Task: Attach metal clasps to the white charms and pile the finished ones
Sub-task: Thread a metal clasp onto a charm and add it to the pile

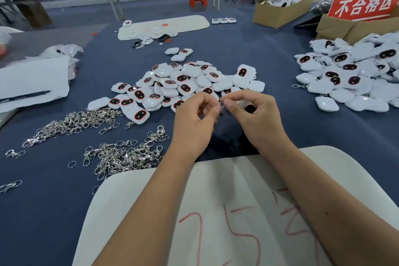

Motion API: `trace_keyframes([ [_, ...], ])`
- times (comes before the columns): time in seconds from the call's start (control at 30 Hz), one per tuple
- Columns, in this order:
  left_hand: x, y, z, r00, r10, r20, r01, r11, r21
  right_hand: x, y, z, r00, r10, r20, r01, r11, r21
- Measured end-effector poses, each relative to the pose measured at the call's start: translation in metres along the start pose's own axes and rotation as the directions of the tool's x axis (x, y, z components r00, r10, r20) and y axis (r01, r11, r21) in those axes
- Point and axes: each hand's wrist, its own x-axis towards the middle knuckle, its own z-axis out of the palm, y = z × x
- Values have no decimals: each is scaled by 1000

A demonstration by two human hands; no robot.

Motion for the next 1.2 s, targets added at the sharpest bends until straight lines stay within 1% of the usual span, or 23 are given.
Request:
trace_keyframes([
  [0.07, 0, 0, 0, 1000, 3, 19, -3, 1000, 4, 0, 0, 1, 999, -41, -8, 40, 997, -67],
  [0.13, 0, 0, 0, 999, -8, 38, 10, 999, -38, -1, 0, 1, 996, -89, -13, 87, 990, -109],
  [0.3, 1, 0, -2, 996, -6, 87, 19, 990, -143, -2, -3, 0, 991, -136, -3, 135, 986, -96],
  [0.43, 1, 1, -3, 994, 0, 105, 15, 990, -140, -2, -3, 0, 989, -148, 8, 148, 984, -98],
  [0.53, 1, 1, -2, 996, 16, 87, -6, 993, -115, -2, -4, 0, 984, -175, 11, 175, 980, -94],
  [0.63, 0, 2, 1, 997, 55, 58, -51, 997, -62, -3, -5, 0, 969, -248, -11, 245, 962, -122],
  [0.8, -2, 2, 4, 982, 191, -17, -186, 972, 140, -4, -5, 2, 908, -415, -62, 382, 879, -285],
  [0.9, -1, 2, 1, 966, 259, -21, -250, 946, 205, -3, -4, 3, 873, -482, -69, 431, 831, -351],
  [1.03, -3, 1, 2, 958, 285, -37, -271, 938, 214, -3, -3, 4, 863, -503, -43, 460, 819, -343],
  [1.2, -2, 1, 6, 959, 271, -79, -250, 946, 206, -5, -6, 6, 901, -427, -83, 394, 882, -257],
])
